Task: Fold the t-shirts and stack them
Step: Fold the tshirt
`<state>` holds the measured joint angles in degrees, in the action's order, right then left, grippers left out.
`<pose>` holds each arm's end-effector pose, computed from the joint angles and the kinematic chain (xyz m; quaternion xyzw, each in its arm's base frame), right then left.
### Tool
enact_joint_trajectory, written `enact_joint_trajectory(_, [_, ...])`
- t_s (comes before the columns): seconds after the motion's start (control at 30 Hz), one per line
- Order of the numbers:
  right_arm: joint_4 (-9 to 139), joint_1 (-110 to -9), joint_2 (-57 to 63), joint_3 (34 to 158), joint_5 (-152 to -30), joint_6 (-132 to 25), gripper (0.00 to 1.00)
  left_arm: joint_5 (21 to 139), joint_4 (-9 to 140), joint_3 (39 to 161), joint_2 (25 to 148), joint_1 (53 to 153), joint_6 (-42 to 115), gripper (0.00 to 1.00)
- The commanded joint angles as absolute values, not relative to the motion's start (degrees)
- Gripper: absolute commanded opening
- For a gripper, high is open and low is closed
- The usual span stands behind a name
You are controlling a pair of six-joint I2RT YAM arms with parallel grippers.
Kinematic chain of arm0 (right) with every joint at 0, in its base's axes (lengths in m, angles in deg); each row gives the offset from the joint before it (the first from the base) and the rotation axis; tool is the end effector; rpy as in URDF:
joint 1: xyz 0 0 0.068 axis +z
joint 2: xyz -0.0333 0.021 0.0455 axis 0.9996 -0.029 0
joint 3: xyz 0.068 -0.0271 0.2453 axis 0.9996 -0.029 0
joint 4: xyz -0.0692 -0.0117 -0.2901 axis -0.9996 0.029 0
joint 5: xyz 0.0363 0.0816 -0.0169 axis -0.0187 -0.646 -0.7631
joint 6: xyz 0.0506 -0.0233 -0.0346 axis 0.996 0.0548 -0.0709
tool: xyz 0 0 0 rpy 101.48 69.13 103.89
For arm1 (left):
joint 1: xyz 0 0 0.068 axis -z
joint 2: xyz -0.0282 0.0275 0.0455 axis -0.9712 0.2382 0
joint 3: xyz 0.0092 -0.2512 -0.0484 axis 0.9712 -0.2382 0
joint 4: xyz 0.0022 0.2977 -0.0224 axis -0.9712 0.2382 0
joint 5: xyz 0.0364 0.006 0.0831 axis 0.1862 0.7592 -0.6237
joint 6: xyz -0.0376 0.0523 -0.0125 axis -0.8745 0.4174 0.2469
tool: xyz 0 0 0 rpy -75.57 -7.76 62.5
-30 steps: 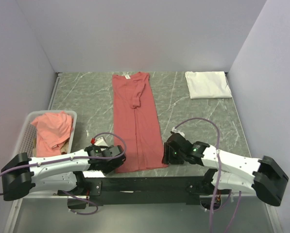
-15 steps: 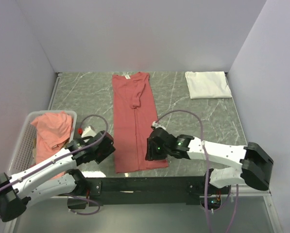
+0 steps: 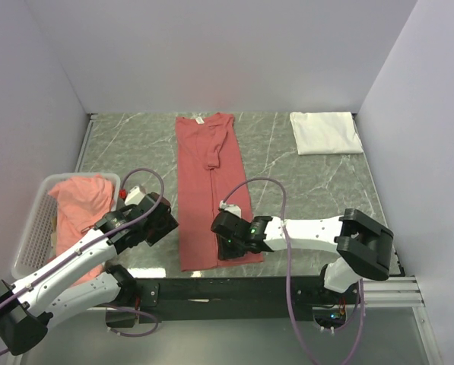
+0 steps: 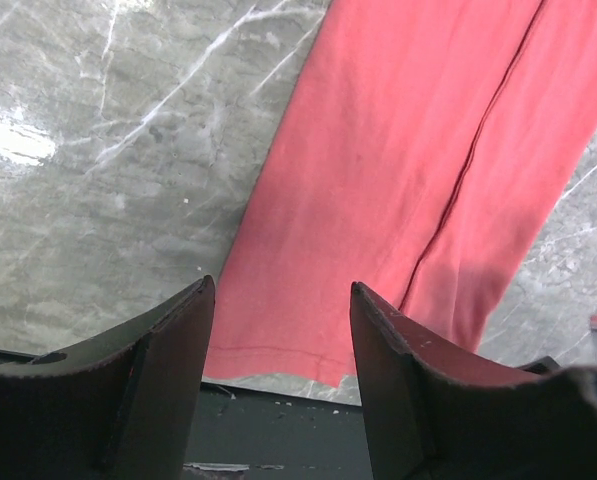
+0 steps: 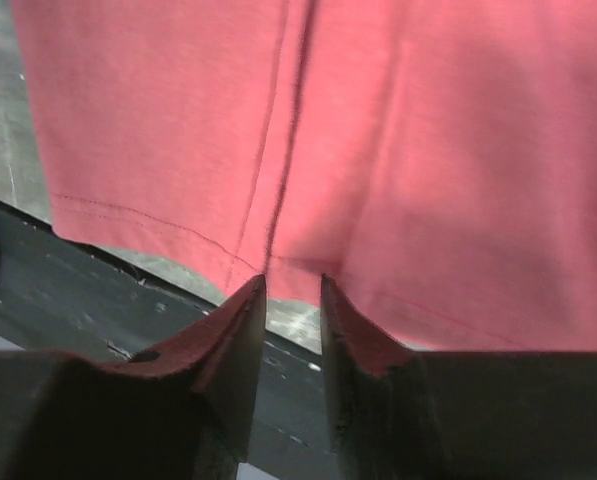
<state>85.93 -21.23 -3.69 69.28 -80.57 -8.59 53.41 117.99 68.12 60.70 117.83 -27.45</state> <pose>0.1312 0.3037 0.1182 -0.1203 0.9594 0.2052 0.1514 0.1697 -0.1292 0.2102 -0.3178 0.8983 -0.1446 0.2669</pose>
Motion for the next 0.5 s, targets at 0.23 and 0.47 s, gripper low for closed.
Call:
enact_joint_trajectory(0.23, [86.6, -18.8, -4.5, 71.3, -76.3, -6.4, 0.13, 54.2, 117.1, 69.3, 60.1, 116.9, -24.7, 0.62])
enact_joint_trajectory(0.47, [84.8, -18.6, -2.2, 70.5, -77.1, -5.2, 0.32, 54.9, 117.0, 68.6, 59.7, 116.8, -25.1, 0.61])
